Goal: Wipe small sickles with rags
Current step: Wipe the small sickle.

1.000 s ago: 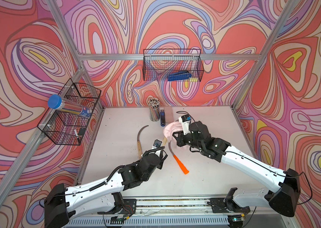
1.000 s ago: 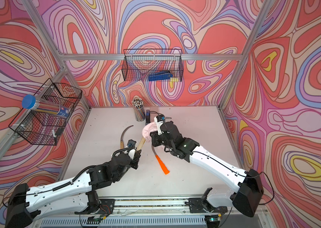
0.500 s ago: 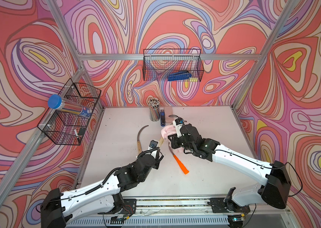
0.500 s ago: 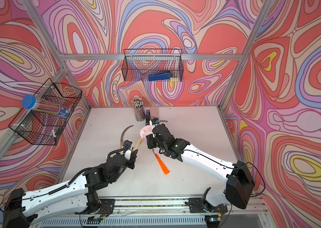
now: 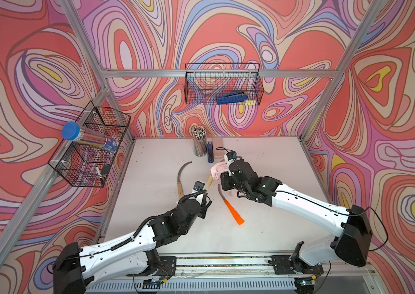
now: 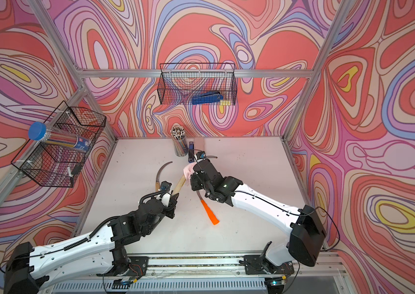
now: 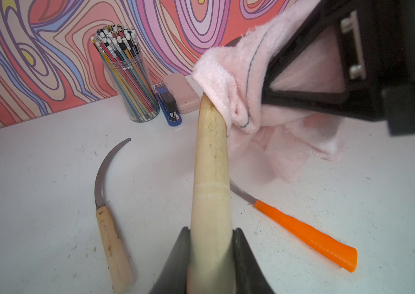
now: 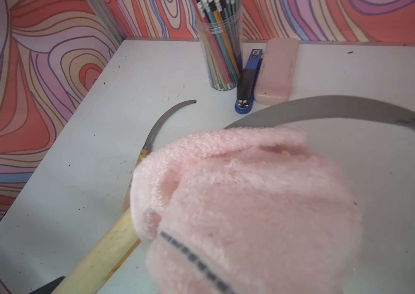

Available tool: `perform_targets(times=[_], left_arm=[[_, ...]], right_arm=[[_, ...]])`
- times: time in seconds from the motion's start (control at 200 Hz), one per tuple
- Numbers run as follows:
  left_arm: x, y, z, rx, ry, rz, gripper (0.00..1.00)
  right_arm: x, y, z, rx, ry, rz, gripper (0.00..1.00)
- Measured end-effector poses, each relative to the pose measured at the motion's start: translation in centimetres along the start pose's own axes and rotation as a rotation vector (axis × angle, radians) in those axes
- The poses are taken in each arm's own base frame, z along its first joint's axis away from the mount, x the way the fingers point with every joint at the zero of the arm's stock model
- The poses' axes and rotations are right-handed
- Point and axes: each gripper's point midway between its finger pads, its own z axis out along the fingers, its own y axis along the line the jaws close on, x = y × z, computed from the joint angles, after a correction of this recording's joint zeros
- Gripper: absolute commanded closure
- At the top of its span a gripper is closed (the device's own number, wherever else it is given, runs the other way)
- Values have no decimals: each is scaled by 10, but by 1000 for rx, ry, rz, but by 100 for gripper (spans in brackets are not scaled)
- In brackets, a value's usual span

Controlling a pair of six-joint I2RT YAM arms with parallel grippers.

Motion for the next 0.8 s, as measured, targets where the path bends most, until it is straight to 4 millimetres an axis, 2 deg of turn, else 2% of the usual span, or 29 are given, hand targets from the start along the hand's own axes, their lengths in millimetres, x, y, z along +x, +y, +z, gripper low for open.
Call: perform_targets(times=[0.105, 0.18, 0.376, 0.636, 0.706, 0.801], left_arm=[[0, 8, 1, -37, -1, -1, 100], [1, 15, 3, -68, 0, -4, 100], [4, 26, 8, -111, 12, -16, 100], [7, 25, 8, -88, 18, -25, 100], [6, 23, 8, -77, 17, -28, 100], [6, 19, 8, -52, 20, -30, 100]], right_arm=[[15, 36, 6, -97, 38, -59, 100], [26, 54, 8, -160, 69, -85, 100], [38, 78, 7, -249, 98, -130, 100], [35, 71, 10, -220, 90, -114, 100], [31, 63, 13, -202, 86, -91, 100], [20, 39, 20, -151, 70, -40, 100]])
